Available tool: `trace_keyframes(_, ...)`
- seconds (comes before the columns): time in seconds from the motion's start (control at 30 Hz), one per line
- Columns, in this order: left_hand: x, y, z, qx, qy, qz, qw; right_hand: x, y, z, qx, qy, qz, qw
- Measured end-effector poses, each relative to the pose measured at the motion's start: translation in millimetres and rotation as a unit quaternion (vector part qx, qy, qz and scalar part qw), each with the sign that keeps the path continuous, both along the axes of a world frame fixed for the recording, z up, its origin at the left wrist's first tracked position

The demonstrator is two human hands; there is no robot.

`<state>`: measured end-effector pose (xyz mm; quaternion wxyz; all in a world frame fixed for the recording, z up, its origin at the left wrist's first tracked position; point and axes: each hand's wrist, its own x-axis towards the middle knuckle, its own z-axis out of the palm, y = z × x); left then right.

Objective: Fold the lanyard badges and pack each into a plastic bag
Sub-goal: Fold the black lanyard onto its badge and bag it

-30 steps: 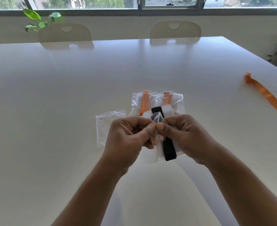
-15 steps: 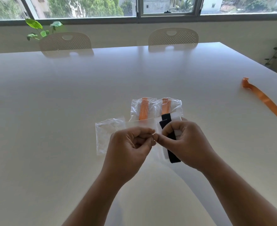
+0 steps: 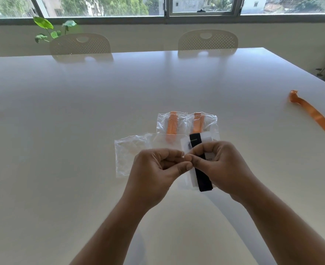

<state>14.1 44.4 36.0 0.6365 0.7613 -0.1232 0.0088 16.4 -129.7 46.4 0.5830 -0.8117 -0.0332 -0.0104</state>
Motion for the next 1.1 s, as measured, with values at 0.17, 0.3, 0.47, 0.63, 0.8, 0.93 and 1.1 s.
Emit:
trace_keyframes(0.17, -1, 0, 0, 0.069, -0.038, 0.019, 0.997, 1, 2, -1, -0.045, -0.013, -0.009, 0.999)
trace_keyframes(0.3, -8, -8, -1, 0.151, -0.091, 0.072, 0.982, -2, 7, -7, -0.109, -0.05, -0.052, 0.991)
trace_keyframes(0.47, -10, -11, -2, 0.217, -0.151, 0.111, 0.958, -2, 13, -8, -0.132, -0.052, -0.059, 0.988)
trace_keyframes(0.63, -11, -14, 3, 0.273, -0.2, 0.174, 0.925, -3, 11, -7, -0.157, -0.06, -0.08, 0.983)
trace_keyframes(0.8, -1, -8, -1, 0.242, -0.17, 0.204, 0.933, -8, 23, -16, -0.158, -0.068, -0.06, 0.983)
trace_keyframes(0.93, 0, -4, -1, 0.206, -0.173, 0.182, 0.946, -1, 20, -16, -0.139, -0.085, -0.114, 0.98)
trace_keyframes(1.1, -2, -5, -1, 0.191, -0.191, 0.138, 0.953, 2, 13, -15, -0.109, -0.064, -0.141, 0.982)
